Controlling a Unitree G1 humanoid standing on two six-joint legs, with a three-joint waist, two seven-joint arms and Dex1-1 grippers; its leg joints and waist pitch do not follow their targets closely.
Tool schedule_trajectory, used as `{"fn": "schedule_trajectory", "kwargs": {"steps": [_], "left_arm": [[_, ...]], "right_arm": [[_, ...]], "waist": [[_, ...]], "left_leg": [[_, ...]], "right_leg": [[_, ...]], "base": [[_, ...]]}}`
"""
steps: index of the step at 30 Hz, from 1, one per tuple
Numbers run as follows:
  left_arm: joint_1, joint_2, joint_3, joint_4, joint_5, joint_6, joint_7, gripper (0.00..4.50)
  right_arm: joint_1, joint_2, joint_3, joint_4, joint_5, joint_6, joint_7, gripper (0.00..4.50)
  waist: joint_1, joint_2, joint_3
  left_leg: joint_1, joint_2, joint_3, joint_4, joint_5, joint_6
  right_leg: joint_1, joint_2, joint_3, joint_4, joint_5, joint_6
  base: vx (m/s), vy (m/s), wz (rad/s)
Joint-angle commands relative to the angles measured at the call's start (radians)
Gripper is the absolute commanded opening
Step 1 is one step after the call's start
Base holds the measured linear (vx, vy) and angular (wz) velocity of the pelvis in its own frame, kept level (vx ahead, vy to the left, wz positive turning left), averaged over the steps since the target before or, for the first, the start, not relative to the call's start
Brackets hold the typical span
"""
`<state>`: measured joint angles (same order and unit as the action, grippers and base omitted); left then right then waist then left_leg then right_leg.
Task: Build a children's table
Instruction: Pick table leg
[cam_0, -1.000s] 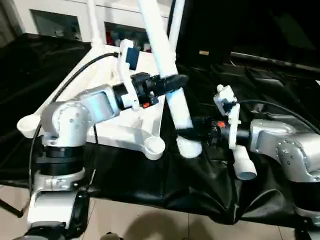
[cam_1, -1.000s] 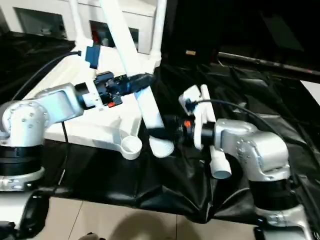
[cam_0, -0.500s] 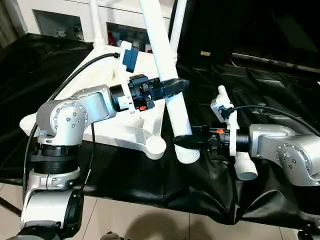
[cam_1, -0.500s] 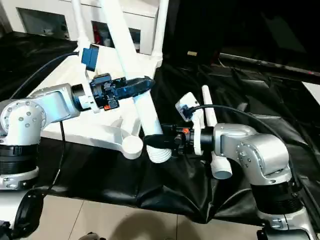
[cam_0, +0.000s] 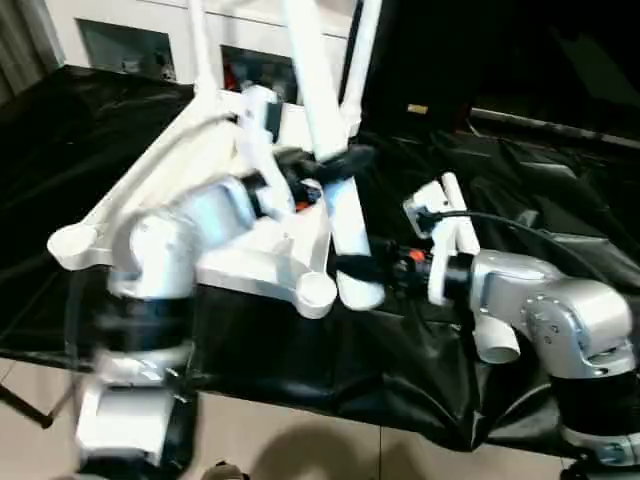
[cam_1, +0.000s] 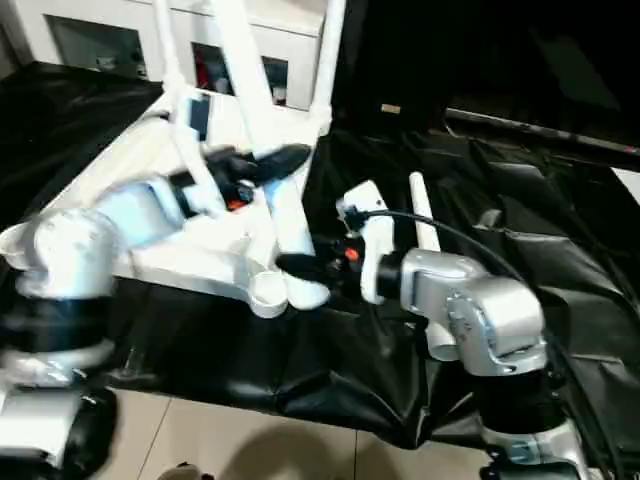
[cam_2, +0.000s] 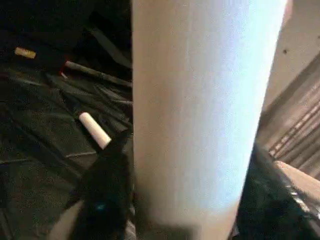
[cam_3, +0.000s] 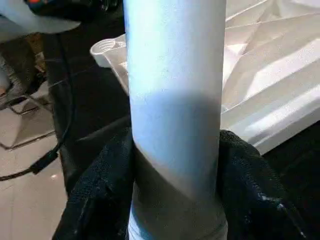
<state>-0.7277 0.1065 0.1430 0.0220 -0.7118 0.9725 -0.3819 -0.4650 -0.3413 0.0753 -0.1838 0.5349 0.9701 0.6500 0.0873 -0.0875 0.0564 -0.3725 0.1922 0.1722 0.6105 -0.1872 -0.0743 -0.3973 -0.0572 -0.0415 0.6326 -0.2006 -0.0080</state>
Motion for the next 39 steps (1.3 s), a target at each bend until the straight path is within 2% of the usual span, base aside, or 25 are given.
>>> {"fn": "schedule_trajectory", "kwargs": {"steps": [1, 2, 5, 6, 7, 9, 11, 12, 13, 15, 16, 19, 20, 22, 23, 25, 32, 39], "left_arm": [[-0.005, -0.010, 0.009, -0.014, 0.003, -0.003, 0.028, 2.59], [-0.007, -0.012, 0.014, -0.016, -0.004, -0.001, 0.030, 2.25], [-0.010, -0.011, 0.020, -0.021, 0.002, 0.003, 0.045, 2.21], [-0.010, -0.010, 0.022, -0.020, 0.006, 0.001, 0.051, 2.07], [-0.012, -0.010, 0.025, -0.019, 0.010, -0.002, 0.057, 1.95], [-0.014, -0.003, 0.023, -0.019, 0.010, -0.007, 0.052, 1.94], [-0.013, 0.010, 0.010, -0.023, 0.007, -0.007, 0.030, 1.90], [-0.012, 0.015, 0.005, -0.025, 0.007, -0.006, 0.021, 1.88], [-0.009, 0.031, -0.012, -0.034, 0.010, -0.005, -0.004, 1.88], [-0.004, 0.055, -0.037, -0.047, 0.010, 0.001, -0.042, 1.88], [-0.004, 0.065, -0.045, -0.050, 0.005, 0.011, -0.057, 1.87], [-0.002, 0.092, -0.066, -0.060, -0.010, 0.030, -0.100, 1.87], [-0.002, 0.104, -0.075, -0.064, -0.018, 0.037, -0.123, 1.87], [0.003, 0.137, -0.105, -0.081, -0.028, 0.044, -0.187, 1.87], [0.006, 0.155, -0.124, -0.091, -0.032, 0.041, -0.224, 1.87], [0.006, 0.176, -0.145, -0.102, -0.040, 0.041, -0.267, 1.87], [-0.006, 0.168, -0.156, -0.113, -0.063, 0.046, -0.313, 1.87], [-0.009, 0.155, -0.179, -0.129, -0.079, 0.042, -0.339, 1.87]], "right_arm": [[-0.015, -0.002, -0.029, -0.001, -0.013, -0.014, -0.015, 1.96], [-0.017, -0.001, -0.028, -0.001, -0.014, -0.013, -0.017, 1.96], [-0.022, 0.000, -0.024, 0.003, -0.020, -0.021, -0.027, 1.96], [-0.023, -0.001, -0.022, 0.004, -0.023, -0.025, -0.031, 1.96], [-0.024, -0.002, -0.020, 0.006, -0.025, -0.028, -0.035, 1.96], [-0.025, -0.009, -0.010, 0.004, -0.031, -0.041, -0.031, 1.96], [-0.021, -0.002, -0.007, 0.002, -0.041, -0.097, -0.019, 1.96], [-0.019, 0.001, -0.009, 0.004, -0.040, -0.107, -0.017, 2.31], [-0.019, 0.004, -0.016, 0.005, -0.025, -0.098, -0.006, 2.52], [-0.020, -0.002, -0.026, 0.001, 0.004, -0.064, 0.015, 2.66], [-0.022, -0.019, -0.020, -0.004, 0.010, -0.050, 0.033, 2.75], [-0.021, -0.060, -0.004, -0.014, 0.013, -0.035, 0.070, 2.99], [-0.023, -0.069, -0.012, -0.012, 0.025, -0.024, 0.081, 3.06], [-0.028, -0.080, -0.032, -0.012, 0.067, 0.002, 0.111, 3.08], [-0.031, -0.087, -0.039, -0.014, 0.089, 0.016, 0.132, 3.08], [-0.034, -0.106, -0.035, -0.019, 0.118, 0.036, 0.168, 3.08], [-0.025, -0.147, 0.020, -0.020, 0.133, 0.051, 0.239, 3.08], [-0.033, -0.140, 0.044, 0.007, 0.126, 0.050, 0.241, 3.08]], "waist": [[-0.002, 0.005, -0.067], [-0.002, 0.006, -0.066], [-0.002, 0.006, -0.067], [-0.003, 0.006, -0.068], [-0.003, 0.002, -0.067], [-0.002, 0.004, -0.067], [-0.002, 0.002, -0.067], [-0.003, 0.003, -0.067], [-0.003, 0.004, -0.066], [-0.003, 0.004, -0.066], [-0.004, 0.000, -0.065], [0.001, 0.002, -0.065], [-0.001, -0.003, -0.064], [0.000, 0.001, -0.066], [-0.002, -0.004, -0.065], [0.000, -0.002, -0.066], [0.000, -0.007, -0.064], [0.001, -0.010, -0.065]], "left_leg": [[0.013, 0.030, -0.005, -0.066, -0.071, -0.026], [0.013, 0.030, -0.005, -0.067, -0.074, -0.028], [0.013, 0.030, -0.006, -0.067, -0.077, -0.033], [0.013, 0.030, -0.006, -0.067, -0.073, -0.032], [0.012, 0.030, -0.006, -0.067, -0.070, -0.032], [0.012, 0.030, -0.006, -0.067, -0.068, -0.029], [0.012, 0.031, -0.005, -0.067, -0.071, -0.030], [0.012, 0.030, -0.005, -0.067, -0.072, -0.029], [0.012, 0.031, -0.006, -0.068, -0.072, -0.029], [0.014, 0.031, -0.006, -0.068, -0.074, -0.026], [0.013, 0.030, -0.005, -0.068, -0.078, -0.024], [0.016, 0.031, -0.004, -0.067, -0.071, -0.024], [0.013, 0.031, -0.003, -0.068, -0.069, -0.024], [0.014, 0.032, -0.005, -0.069, -0.067, -0.024], [0.013, 0.031, -0.003, -0.068, -0.070, -0.022], [0.014, 0.032, -0.004, -0.068, -0.065, -0.021], [0.011, 0.032, -0.003, -0.067, -0.071, -0.025], [0.011, 0.032, -0.002, -0.066, -0.061, -0.024]], "right_leg": [[0.058, -0.067, 0.044, -0.070, -0.082, -0.162], [0.058, -0.068, 0.044, -0.070, -0.090, -0.159], [0.056, -0.066, 0.044, -0.071, -0.105, -0.145], [0.056, -0.067, 0.044, -0.071, -0.098, -0.144], [0.056, -0.065, 0.043, -0.070, -0.093, -0.142], [0.055, -0.067, 0.044, -0.071, -0.093, -0.141], [0.054, -0.068, 0.044, -0.072, -0.101, -0.140], [0.054, -0.068, 0.044, -0.071, -0.103, -0.140], [0.054, -0.067, 0.044, -0.070, -0.103, -0.140], [0.053, -0.066, 0.043, -0.070, -0.108, -0.137], [0.052, -0.065, 0.044, -0.070, -0.114, -0.133], [0.052, -0.065, 0.044, -0.070, -0.114, -0.130], [0.052, -0.065, 0.044, -0.070, -0.115, -0.131], [0.053, -0.068, 0.044, -0.068, -0.123, -0.130], [0.051, -0.066, 0.044, -0.071, -0.127, -0.132], [0.051, -0.068, 0.043, -0.069, -0.127, -0.137], [0.052, -0.069, 0.043, -0.071, -0.152, -0.144], [0.052, -0.069, 0.043, -0.070, -0.138, -0.150]], "base": [[0.000, 0.000, 0.00], [0.000, 0.000, 0.00], [0.000, 0.000, 0.00], [0.000, 0.000, 0.00], [0.000, 0.000, 0.00], [0.000, 0.000, 0.00], [0.000, 0.000, 0.00], [0.000, 0.000, 0.00], [0.000, 0.000, 0.00], [0.000, 0.000, 0.00], [0.000, 0.000, 0.00], [0.000, 0.000, 0.00], [0.000, 0.000, 0.00], [0.000, 0.000, 0.00], [0.000, 0.000, 0.00], [0.000, 0.000, 0.00], [0.000, 0.000, 0.00], [0.000, 0.000, 0.00]]}}
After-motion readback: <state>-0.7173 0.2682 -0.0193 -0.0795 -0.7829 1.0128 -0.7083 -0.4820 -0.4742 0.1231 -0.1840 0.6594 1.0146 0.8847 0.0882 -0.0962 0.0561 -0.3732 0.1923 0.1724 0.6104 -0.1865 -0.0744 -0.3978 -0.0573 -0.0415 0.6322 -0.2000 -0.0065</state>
